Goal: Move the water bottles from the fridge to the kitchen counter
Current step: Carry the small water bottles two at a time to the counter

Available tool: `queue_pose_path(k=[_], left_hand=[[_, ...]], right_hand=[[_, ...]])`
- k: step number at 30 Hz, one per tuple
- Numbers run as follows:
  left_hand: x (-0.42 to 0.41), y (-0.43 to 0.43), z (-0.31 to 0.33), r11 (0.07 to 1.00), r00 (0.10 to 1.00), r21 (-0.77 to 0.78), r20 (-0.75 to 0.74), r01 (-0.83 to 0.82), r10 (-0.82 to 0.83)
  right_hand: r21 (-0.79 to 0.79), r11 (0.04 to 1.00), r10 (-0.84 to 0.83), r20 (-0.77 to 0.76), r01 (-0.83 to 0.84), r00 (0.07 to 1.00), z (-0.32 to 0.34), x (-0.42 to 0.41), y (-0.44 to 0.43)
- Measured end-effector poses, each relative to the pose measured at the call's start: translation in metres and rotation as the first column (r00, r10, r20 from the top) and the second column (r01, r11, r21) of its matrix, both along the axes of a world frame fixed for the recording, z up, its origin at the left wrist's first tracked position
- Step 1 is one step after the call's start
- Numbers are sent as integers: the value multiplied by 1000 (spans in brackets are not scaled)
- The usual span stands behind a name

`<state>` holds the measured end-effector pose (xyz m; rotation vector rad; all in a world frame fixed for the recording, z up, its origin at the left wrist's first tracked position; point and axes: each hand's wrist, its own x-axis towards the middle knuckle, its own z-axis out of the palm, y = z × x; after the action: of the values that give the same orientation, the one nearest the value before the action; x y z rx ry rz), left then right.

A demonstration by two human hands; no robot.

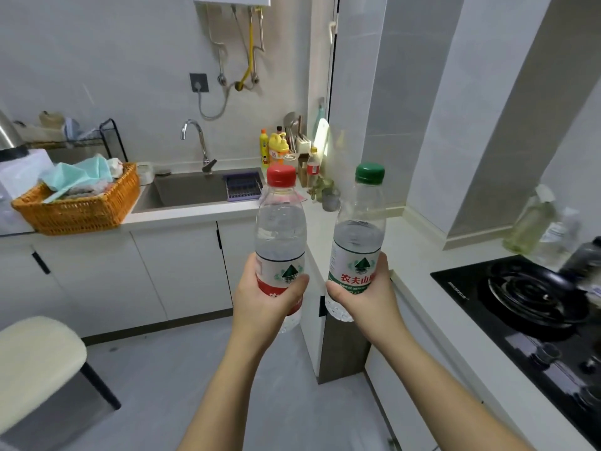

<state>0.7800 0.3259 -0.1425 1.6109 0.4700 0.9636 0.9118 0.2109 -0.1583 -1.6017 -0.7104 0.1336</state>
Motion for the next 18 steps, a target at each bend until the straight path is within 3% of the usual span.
queue_pose_path(k=[18], left_hand=[[209,-3,-24,998,998,-44,-35,-52,50]], right_hand=[[-59,998,12,-6,-13,1000,-14,223,-7]])
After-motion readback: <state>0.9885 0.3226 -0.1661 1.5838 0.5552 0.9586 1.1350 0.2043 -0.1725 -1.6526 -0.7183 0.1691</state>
